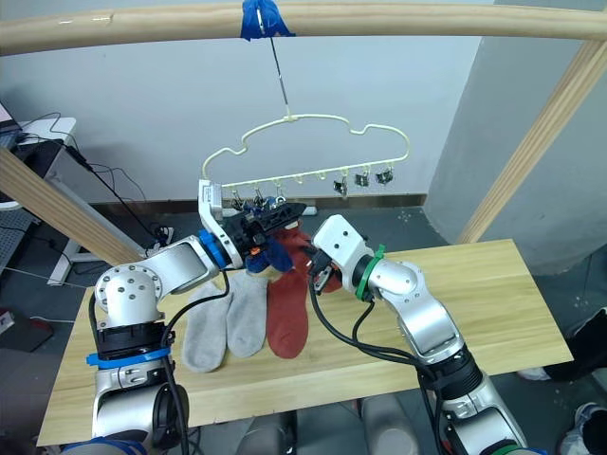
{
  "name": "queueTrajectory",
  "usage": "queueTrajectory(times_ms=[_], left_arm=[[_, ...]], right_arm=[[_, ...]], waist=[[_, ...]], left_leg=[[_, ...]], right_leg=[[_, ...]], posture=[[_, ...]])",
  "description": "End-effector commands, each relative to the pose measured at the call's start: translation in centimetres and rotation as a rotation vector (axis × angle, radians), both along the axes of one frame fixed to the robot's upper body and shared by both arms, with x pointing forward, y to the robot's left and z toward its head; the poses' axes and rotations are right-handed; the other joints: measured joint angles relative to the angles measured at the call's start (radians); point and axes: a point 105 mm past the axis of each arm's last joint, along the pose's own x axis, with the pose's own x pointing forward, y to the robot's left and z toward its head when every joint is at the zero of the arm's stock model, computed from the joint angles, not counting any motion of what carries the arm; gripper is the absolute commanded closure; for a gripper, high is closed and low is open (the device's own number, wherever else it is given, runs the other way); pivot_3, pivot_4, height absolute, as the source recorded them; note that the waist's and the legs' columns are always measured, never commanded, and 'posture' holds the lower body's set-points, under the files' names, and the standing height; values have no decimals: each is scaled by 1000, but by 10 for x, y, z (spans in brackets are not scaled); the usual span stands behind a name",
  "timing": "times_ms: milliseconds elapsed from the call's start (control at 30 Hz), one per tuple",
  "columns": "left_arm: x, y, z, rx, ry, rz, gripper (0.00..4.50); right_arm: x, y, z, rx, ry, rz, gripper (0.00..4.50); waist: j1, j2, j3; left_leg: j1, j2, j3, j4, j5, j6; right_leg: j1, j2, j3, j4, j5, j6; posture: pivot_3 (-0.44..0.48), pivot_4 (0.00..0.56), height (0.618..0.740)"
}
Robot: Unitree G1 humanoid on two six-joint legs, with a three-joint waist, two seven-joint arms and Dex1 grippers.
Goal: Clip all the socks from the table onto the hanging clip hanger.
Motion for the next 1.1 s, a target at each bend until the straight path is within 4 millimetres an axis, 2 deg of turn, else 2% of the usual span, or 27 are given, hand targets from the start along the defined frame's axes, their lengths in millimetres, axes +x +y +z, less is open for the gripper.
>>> queueTrajectory(times_ms=[33, 233, 333, 500, 667, 700, 833, 933, 967, 1033, 1100], left_arm=[[-11, -2, 14, 3, -64, -40, 18], [-32, 10, 22, 62, -111, -81, 18], [-37, 18, 20, 103, -123, -63, 0], [-46, 30, 17, 134, -138, -25, 0], [-48, 33, 9, 183, -163, 13, 0], [-48, 30, 8, 202, -198, 20, 0], [-43, 26, 3, 246, -256, 79, 0], [-35, 39, -12, 462, -282, 224, 0], [-34, 42, -7, 482, -341, 260, 0], [-35, 44, 1, 473, -412, 268, 0], [-35, 46, 1, 435, -402, 242, 0]], right_arm=[[1, -2, 9, 40, -20, -9, 4500], [9, -10, 2, 56, 15, -40, 4500], [12, -16, 3, 72, 21, -51, 3805], [12, -26, 3, 85, 38, -63, 1997], [5, -46, -8, 52, 63, -82, 271], [3, -58, -10, 44, 67, -113, 50], [-3, -88, -6, 52, 81, -197, 50], [-1, -110, 13, 151, 41, -339, 50], [-1, -117, 18, 176, 23, -392, 50], [-3, -122, 28, 251, -6, -437, 50], [-5, -119, 28, 232, 11, -425, 50]], waist=[[1, 0, 0], [2, 0, 0], [9, 0, 0], [20, 0, 0], [52, -1, -1], [56, -1, -1], [75, -2, -5], [78, -3, -5], [76, -2, -5], [76, -3, -5], [77, -3, -5]], left_leg=[[0, 0, 0, 0, 0, 0], [0, 0, 0, 0, 0, 0], [0, 0, 0, 0, 0, 0], [0, 0, 0, 0, 0, 0], [0, 0, 0, -1, 0, 0], [0, 0, 0, 0, 0, -1], [0, 0, 1, 0, 1, -2], [0, 0, 1, 0, 1, -2], [0, 1, 2, 0, 1, -2], [1, 2, 3, 0, 1, -2], [1, 3, 2, 0, 1, -2]], right_leg=[[0, 0, 0, 0, 0, 0], [-1, 0, 0, 0, 0, 0], [-1, 0, 0, 1, 0, 0], [-1, 0, 0, 1, 0, -1], [-1, 0, 0, 0, 1, -4], [-1, 0, 0, 0, 2, -5], [0, 0, 0, -1, 2, -5], [0, 0, 0, -1, 2, -4], [0, 0, 0, -1, 2, -5], [-1, 1, 1, 0, 3, -5], [-1, 2, 0, 0, 2, -6]], posture=[[-216, 213, 740], [-171, 189, 740], [-157, 180, 740], [-137, 165, 740], [-124, 152, 740], [-125, 146, 740], [-145, 153, 740], [-157, 170, 740], [-161, 175, 740], [-158, 186, 740], [-150, 192, 740]])
